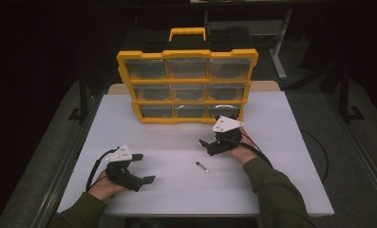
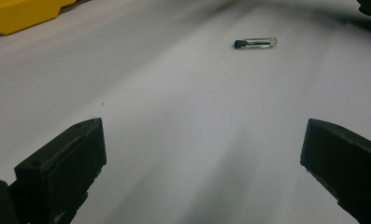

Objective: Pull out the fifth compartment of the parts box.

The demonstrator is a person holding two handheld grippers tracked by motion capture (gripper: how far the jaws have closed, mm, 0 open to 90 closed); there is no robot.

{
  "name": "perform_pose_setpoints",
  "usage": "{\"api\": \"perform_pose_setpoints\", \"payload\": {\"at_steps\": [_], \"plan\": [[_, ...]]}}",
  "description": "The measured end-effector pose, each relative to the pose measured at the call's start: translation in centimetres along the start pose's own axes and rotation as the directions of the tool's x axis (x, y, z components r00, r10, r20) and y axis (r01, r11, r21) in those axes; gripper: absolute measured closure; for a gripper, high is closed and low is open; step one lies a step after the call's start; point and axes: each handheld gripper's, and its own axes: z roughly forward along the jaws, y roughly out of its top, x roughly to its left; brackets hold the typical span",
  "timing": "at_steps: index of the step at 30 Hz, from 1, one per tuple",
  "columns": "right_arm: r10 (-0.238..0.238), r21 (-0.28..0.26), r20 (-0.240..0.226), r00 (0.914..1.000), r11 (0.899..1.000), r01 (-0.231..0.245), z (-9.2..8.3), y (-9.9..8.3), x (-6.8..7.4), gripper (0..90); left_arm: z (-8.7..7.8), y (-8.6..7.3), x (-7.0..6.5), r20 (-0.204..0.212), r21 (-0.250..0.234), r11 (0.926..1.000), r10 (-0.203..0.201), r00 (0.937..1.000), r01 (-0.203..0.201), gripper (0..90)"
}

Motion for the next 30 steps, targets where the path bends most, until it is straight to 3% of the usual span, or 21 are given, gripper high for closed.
{"api": "perform_pose_setpoints", "payload": {"at_steps": [7,8,11,19,30], "plan": [[-0.004,-0.007,0.012,0.9999,1.000,0.004,-0.10,0.03,0.14,0.0,-0.03,0.04,0.09,0.000,0.009,0.9997,0.021,0.9998,-0.021,0.0],[-0.030,0.001,0.022,0.9993,1.000,0.030,-0.11,0.01,0.03,0.0,-0.05,0.04,0.10,-0.001,0.008,0.9997,0.022,0.9998,-0.022,0.0],[-0.003,-0.009,0.020,0.9998,1.000,0.003,-0.11,0.10,0.35,0.0,-0.05,0.03,0.08,-0.001,0.004,0.9998,0.019,0.9998,-0.019,0.0],[-0.020,-0.007,0.027,0.9994,1.000,0.021,-0.12,0.11,0.35,0.0,-0.12,0.05,0.07,0.002,0.002,0.9998,0.022,0.9998,-0.022,0.0],[-0.066,-0.001,0.052,0.9965,0.998,0.066,-0.21,0.29,0.58,0.0,-0.14,0.06,-0.01,0.004,0.003,0.9997,0.025,0.9997,-0.025,0.0]]}}
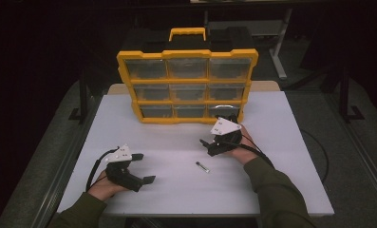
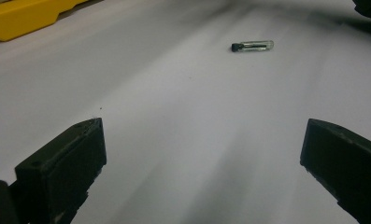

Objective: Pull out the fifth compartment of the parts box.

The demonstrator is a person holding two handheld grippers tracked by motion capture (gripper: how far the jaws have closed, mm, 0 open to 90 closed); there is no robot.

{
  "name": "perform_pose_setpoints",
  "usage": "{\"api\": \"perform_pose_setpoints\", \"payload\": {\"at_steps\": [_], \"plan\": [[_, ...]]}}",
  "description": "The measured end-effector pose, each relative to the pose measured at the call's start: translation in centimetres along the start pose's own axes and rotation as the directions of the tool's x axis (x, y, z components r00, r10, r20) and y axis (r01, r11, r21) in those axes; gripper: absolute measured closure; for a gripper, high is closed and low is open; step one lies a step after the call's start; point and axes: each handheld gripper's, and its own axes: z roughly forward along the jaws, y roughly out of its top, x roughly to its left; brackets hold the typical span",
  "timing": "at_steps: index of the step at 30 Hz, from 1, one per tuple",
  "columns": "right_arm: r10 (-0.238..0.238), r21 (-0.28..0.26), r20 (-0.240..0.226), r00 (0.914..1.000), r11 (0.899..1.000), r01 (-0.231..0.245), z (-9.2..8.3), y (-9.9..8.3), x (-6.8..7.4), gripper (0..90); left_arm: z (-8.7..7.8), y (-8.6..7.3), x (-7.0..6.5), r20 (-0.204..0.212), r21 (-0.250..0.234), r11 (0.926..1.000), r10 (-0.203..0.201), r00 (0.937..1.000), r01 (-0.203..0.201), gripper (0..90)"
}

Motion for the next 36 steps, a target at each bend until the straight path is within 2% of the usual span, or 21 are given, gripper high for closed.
{"api": "perform_pose_setpoints", "payload": {"at_steps": [7,8,15,16,18,24,28,34,35,36], "plan": [[-0.030,0.000,0.013,0.9995,1.000,0.030,0.00,0.05,0.15,0.0,0.05,0.02,-0.03,0.003,-0.003,1.0000,0.005,1.0000,-0.005,0.0],[-0.050,0.008,0.017,0.9986,0.999,0.050,-0.01,0.03,0.09,0.0,0.06,0.03,-0.03,0.004,-0.004,1.0000,0.008,1.0000,-0.008,0.0],[-0.056,0.003,0.032,0.9979,0.998,0.056,-0.06,0.12,0.26,0.0,0.03,0.04,-0.02,0.004,-0.003,1.0000,0.007,1.0000,-0.007,0.0],[-0.084,0.011,0.041,0.9956,0.996,0.084,-0.07,0.14,0.24,0.0,0.03,0.03,-0.02,0.004,-0.003,1.0000,0.008,1.0000,-0.008,0.0],[-0.100,0.011,0.044,0.9940,0.995,0.100,-0.06,0.16,0.24,0.0,0.04,0.04,-0.02,0.004,-0.003,1.0000,0.009,1.0000,-0.009,0.0],[-0.124,0.012,0.057,0.9907,0.992,0.123,-0.08,0.22,0.32,0.1,0.02,0.03,-0.01,0.007,-0.005,1.0000,0.006,1.0000,-0.006,0.0],[-0.119,0.026,0.060,0.9910,0.993,0.118,-0.13,0.26,0.61,0.1,0.03,0.04,-0.02,0.007,-0.005,1.0000,0.005,1.0000,-0.005,0.0],[-0.149,0.028,0.072,0.9862,0.989,0.147,-0.08,0.30,0.81,0.2,0.03,0.03,-0.02,0.007,-0.007,1.0000,0.005,1.0000,-0.005,0.0],[-0.186,0.033,0.087,0.9787,0.982,0.184,-0.07,0.31,0.74,0.2,0.02,0.02,-0.05,0.007,-0.006,1.0000,0.000,1.0000,0.000,0.0],[-0.193,0.034,0.090,0.9771,0.981,0.190,-0.09,0.32,0.75,0.2,0.02,0.02,-0.02,0.007,-0.006,1.0000,0.004,1.0000,-0.004,0.0]]}}
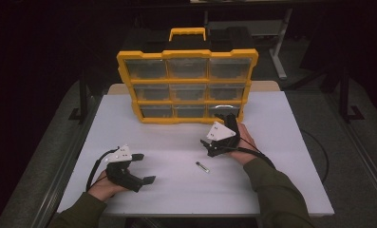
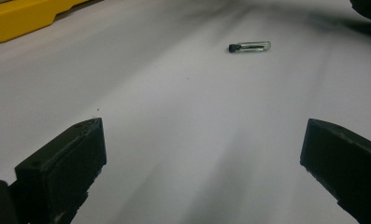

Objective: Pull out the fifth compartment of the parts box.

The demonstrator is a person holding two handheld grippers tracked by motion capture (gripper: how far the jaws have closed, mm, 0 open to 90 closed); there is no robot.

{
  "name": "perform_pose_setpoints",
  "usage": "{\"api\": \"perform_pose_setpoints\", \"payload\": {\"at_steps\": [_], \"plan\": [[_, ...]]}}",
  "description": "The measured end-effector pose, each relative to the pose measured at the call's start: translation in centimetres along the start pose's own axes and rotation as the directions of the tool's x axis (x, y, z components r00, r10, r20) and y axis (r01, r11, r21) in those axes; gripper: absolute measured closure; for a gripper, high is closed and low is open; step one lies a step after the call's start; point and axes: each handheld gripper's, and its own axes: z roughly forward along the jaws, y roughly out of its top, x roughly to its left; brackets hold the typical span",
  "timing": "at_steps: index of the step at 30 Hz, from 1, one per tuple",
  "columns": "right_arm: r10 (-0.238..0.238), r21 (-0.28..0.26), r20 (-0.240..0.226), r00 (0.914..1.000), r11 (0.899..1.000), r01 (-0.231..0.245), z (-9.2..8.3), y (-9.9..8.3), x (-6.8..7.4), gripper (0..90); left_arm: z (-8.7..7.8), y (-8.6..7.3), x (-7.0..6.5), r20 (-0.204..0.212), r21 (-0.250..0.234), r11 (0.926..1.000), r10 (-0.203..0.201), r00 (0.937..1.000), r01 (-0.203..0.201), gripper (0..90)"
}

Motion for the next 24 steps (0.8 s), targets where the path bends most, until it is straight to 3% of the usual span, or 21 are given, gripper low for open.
{"api": "perform_pose_setpoints", "payload": {"at_steps": [12,18,24], "plan": [[-0.070,0.005,0.046,0.9965,0.998,0.070,0.0,0.1,0.5,0.2,0.0,0.0,0.0,0.003,0.001,1.0000,0.001,1.0000,-0.001,0.0],[-0.124,0.015,0.062,0.9904,0.992,0.123,0.2,0.2,1.0,0.4,0.0,0.0,0.0,0.005,0.001,1.0000,0.002,1.0000,-0.002,0.0],[-0.143,0.022,0.073,0.9870,0.990,0.142,0.2,0.1,1.3,1.5,0.0,0.0,0.0,0.004,0.002,1.0000,0.002,1.0000,-0.002,0.0]]}}
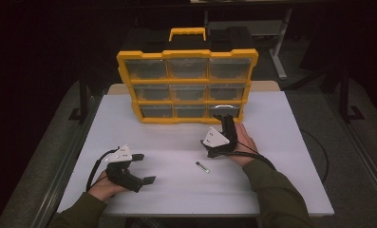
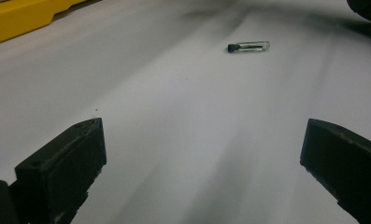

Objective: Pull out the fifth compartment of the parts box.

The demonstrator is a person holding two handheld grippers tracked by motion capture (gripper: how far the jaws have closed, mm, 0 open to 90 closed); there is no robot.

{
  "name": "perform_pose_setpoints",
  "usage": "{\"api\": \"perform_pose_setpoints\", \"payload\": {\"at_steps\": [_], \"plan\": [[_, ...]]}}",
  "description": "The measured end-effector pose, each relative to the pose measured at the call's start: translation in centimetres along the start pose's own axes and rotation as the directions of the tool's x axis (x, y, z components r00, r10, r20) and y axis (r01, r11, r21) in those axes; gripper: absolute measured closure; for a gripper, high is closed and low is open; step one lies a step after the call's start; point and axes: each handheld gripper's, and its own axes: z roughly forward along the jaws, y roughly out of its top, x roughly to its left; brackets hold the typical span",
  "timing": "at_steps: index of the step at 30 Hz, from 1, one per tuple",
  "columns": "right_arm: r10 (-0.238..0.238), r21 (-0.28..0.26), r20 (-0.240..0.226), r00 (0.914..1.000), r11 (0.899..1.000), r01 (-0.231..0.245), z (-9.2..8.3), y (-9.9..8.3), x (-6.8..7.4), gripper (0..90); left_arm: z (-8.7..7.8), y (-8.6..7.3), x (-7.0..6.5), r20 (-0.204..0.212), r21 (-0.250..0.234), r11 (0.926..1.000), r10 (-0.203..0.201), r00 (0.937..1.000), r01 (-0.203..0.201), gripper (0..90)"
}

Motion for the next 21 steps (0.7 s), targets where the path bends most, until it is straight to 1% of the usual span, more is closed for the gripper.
{"api": "perform_pose_setpoints", "payload": {"at_steps": [1,4,5,7,9,11,12,13,15,16,19,20,21], "plan": [[-0.016,0.001,0.006,0.9999,1.000,0.016,-0.01,0.01,0.02,1.6,0.01,0.00,-0.02,0.000,-0.001,1.0000,-0.001,1.0000,0.001,0.0],[-0.016,0.004,0.010,0.9998,1.000,0.016,-0.01,0.03,0.12,1.6,0.02,-0.01,-0.04,0.001,0.000,1.0000,-0.003,1.0000,0.003,0.0],[-0.022,0.003,0.012,0.9997,1.000,0.022,0.01,0.03,0.16,1.6,0.03,-0.02,-0.06,0.002,0.001,1.0000,-0.008,1.0000,0.008,0.0],[-0.049,0.005,0.023,0.9985,0.999,0.049,0.02,0.04,0.24,1.6,0.03,-0.02,-0.03,0.000,0.002,1.0000,-0.005,1.0000,0.005,0.0],[-0.054,0.005,0.030,0.9981,0.999,0.054,0.02,0.05,0.31,1.5,0.01,0.00,0.01,-0.001,0.002,1.0000,-0.001,1.0000,0.001,0.0],[-0.069,0.003,0.036,0.9970,0.998,0.069,0.02,0.09,0.38,1.5,0.03,-0.02,-0.04,0.000,0.001,1.0000,-0.007,1.0000,0.007,0.0],[-0.070,0.003,0.040,0.9967,0.998,0.070,0.02,0.10,0.44,1.5,0.03,-0.01,-0.01,0.000,0.002,1.0000,-0.003,1.0000,0.003,0.0],[-0.072,0.000,0.044,0.9964,0.997,0.072,0.02,0.11,0.48,1.5,0.04,-0.03,-0.06,0.001,0.002,1.0000,-0.009,1.0000,0.009,0.0],[-0.089,0.003,0.048,0.9948,0.996,0.089,-0.01,0.12,0.45,1.5,0.04,-0.03,-0.06,0.000,0.002,1.0000,-0.009,1.0000,0.009,0.0],[-0.092,0.002,0.050,0.9945,0.996,0.092,-0.02,0.14,0.46,1.5,0.02,-0.01,-0.02,-0.001,0.002,1.0000,-0.002,1.0000,0.002,0.0],[-0.093,-0.003,0.054,0.9942,0.996,0.094,-0.04,0.19,0.54,1.5,0.03,-0.02,-0.02,-0.001,0.002,1.0000,-0.003,1.0000,0.003,0.0],[-0.116,0.000,0.054,0.9917,0.993,0.117,-0.12,0.24,0.51,1.5,0.03,-0.04,-0.08,-0.001,0.002,0.9999,-0.010,1.0000,0.010,0.0],[-0.116,0.000,0.054,0.9917,0.993,0.117,-0.12,0.24,0.51,1.5,0.03,-0.04,-0.08,-0.001,0.002,0.9999,-0.010,1.0000,0.010,0.0]]}}
